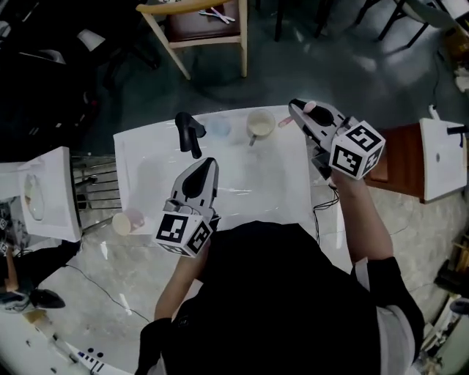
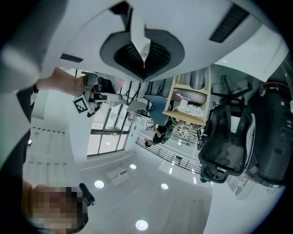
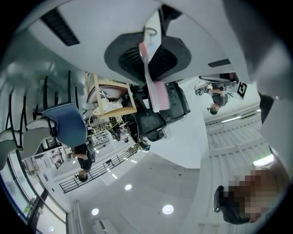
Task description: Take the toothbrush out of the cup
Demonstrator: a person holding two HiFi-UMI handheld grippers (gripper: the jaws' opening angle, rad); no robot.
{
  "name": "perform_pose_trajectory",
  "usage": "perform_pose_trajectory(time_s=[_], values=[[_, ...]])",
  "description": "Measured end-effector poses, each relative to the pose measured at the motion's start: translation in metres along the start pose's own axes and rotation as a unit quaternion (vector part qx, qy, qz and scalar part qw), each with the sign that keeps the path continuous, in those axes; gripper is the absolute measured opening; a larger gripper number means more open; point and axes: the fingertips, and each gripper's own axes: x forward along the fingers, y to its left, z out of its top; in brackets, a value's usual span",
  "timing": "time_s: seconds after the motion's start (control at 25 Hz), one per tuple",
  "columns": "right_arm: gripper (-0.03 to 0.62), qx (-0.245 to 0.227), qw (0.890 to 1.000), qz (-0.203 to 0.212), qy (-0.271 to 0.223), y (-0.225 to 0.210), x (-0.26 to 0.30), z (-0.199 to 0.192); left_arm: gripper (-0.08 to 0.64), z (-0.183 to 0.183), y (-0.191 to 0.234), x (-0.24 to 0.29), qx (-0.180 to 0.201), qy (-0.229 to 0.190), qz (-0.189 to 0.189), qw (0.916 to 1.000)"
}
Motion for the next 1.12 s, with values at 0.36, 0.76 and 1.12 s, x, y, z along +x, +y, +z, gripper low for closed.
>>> perform_pose_trajectory(time_s=[0.36,0.76,1.12], values=[[0.038,0.060,0.996,-0.030,0.062,0.005,-0.078,-0.076,0.014,-0.010,-0.047,0.038,0.015,0.028,-0.074,0.9968],[0.040,0.160,0.978,-0.051,0.121,0.001,-0.100,-0.173,0.014,-0.028,-0.055,0.053,0.007,0.049,-0.078,0.9957],[0.040,0.189,0.973,-0.033,0.131,-0.013,-0.066,-0.198,0.014,-0.048,-0.034,0.038,-0.015,0.059,-0.035,0.9975]])
